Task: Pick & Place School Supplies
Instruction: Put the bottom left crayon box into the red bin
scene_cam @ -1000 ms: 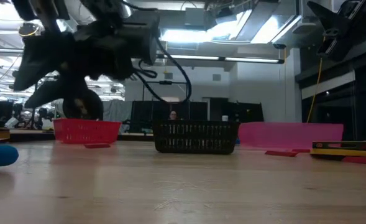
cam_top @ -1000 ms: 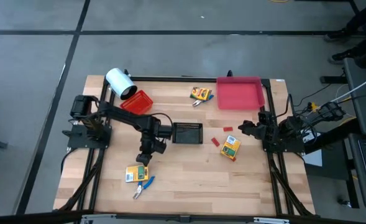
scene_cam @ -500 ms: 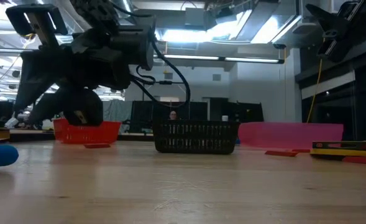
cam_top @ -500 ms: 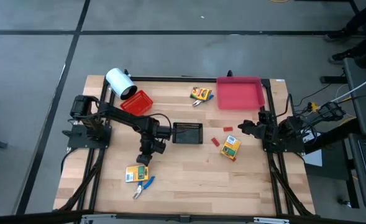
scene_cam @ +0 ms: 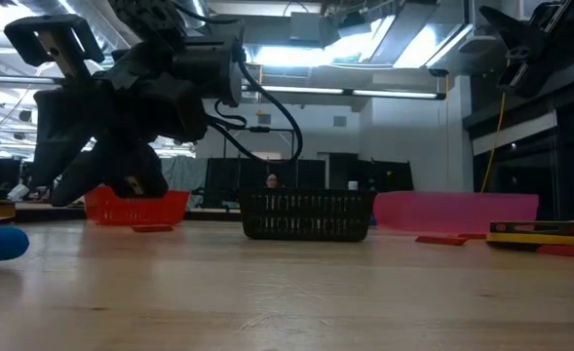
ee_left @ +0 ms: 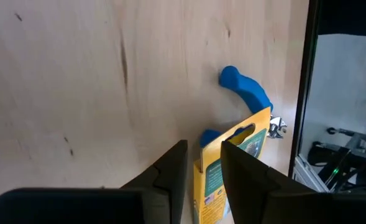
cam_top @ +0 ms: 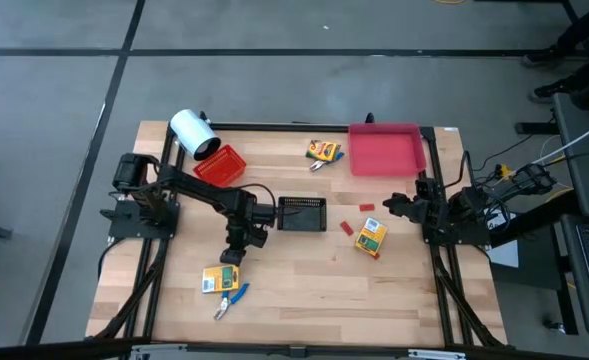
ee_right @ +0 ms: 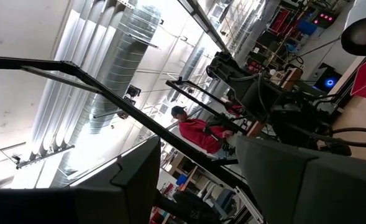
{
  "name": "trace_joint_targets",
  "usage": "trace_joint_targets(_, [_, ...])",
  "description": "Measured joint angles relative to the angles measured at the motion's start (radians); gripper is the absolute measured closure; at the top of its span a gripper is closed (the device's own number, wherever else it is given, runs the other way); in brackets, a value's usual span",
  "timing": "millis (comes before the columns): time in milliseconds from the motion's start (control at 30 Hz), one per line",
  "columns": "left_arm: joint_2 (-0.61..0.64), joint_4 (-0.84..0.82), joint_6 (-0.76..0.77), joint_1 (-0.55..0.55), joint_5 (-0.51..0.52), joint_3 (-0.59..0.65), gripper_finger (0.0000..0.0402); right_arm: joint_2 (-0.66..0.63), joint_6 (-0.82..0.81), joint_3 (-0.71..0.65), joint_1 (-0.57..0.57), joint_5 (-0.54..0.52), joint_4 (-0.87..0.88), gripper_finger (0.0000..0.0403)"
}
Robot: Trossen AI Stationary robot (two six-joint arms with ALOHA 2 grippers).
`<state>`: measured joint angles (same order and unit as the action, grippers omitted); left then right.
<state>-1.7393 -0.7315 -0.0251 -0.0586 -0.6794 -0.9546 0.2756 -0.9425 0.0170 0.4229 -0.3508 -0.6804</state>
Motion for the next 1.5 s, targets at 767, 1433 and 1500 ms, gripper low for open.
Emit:
trace_joint_targets(767, [0.000, -0.001, 0.004, -0.061, 0.015, 0.000, 0.0322, 0.000, -0.015, 0.000, 0.000, 0.000, 0.000, 0.0188])
trace_joint_targets(1433, [0.000, -0.001, 0.026, -0.090, -0.010, 0.001, 0.0398, 0.000, -0.018, 0.000, 0.000, 0.000, 0.000, 0.0188])
trace_joint_targets(1500, [0.000, -0.002, 0.044, -0.092, -0.046, 0.001, 0.0399, 0.000, -0.019, 0.000, 0.000, 0.000, 0.000, 0.0188])
